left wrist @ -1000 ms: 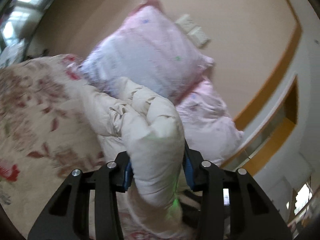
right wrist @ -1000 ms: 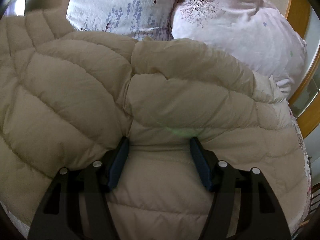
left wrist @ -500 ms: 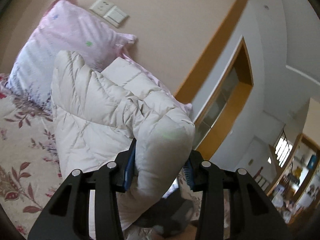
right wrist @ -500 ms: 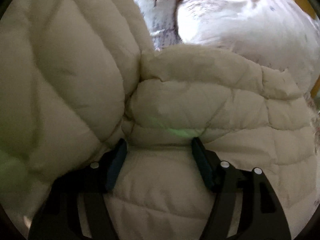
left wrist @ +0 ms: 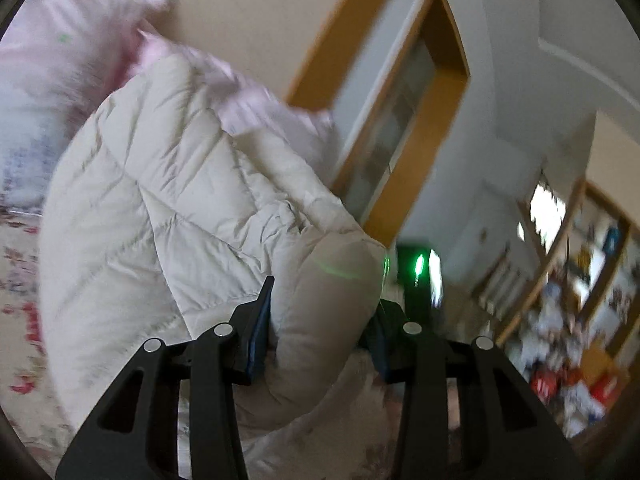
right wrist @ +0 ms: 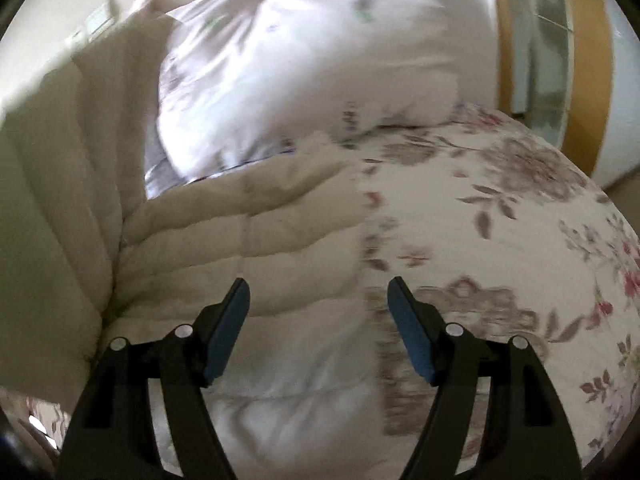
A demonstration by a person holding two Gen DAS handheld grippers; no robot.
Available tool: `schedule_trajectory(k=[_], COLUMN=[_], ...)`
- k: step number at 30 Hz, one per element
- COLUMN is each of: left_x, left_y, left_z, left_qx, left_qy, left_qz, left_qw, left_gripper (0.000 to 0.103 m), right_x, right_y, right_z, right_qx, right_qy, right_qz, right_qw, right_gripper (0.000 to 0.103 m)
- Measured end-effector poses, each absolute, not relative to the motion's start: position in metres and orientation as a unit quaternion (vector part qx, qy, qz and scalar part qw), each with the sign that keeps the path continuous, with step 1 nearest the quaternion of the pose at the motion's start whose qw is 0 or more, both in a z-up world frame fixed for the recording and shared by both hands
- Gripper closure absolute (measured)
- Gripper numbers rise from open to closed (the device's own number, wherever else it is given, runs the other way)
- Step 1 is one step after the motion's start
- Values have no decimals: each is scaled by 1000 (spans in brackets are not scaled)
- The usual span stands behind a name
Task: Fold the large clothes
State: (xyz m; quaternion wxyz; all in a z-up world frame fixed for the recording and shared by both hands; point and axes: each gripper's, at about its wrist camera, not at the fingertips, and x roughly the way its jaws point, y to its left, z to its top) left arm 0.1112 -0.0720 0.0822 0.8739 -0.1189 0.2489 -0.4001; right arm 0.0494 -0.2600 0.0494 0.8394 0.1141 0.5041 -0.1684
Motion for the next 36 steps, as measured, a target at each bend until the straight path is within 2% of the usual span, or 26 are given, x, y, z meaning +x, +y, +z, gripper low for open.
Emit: schedule_trajectory(k=[5, 9, 15, 25, 26, 27, 30, 33, 36], left_x=[127, 128, 134, 129, 128, 127, 125, 119, 110], left_y=[-121, -139, -146, -168, -169, -171, -173, -167, -150], left_z=[42, 28, 16, 14, 14, 14, 15, 22, 41], left_qx=[-62, -27, 0, 52, 56, 60, 65, 58, 37], left_qy=[336, 371, 393, 394, 393, 392, 388, 384, 385], left_qz=[-407, -394, -377, -363, -362, -361, -362, -373, -391], left_qw=[847, 840, 839, 843, 843, 844, 845, 843, 835], left_gripper=[61, 60, 56, 41, 41, 39, 37, 37, 37], right_x=[30, 26, 55, 113, 115, 115, 113, 109, 105], right_y=[-304, -326, -326, -296, -295, -295, -298, -308, -316], right_z=[58, 78, 100, 79, 76, 73, 68, 63, 53], right_qx=[131, 158, 276, 243, 242, 242, 241, 248, 251], right_qy=[492, 466, 443, 494, 496, 499, 498, 487, 487], right_qz=[-236, -232, -29, 8, 9, 12, 5, -15, -33], right_qw=[828, 839, 852, 835, 834, 832, 833, 837, 836], right_gripper=[31, 31, 31, 32, 44, 66, 89, 97, 100])
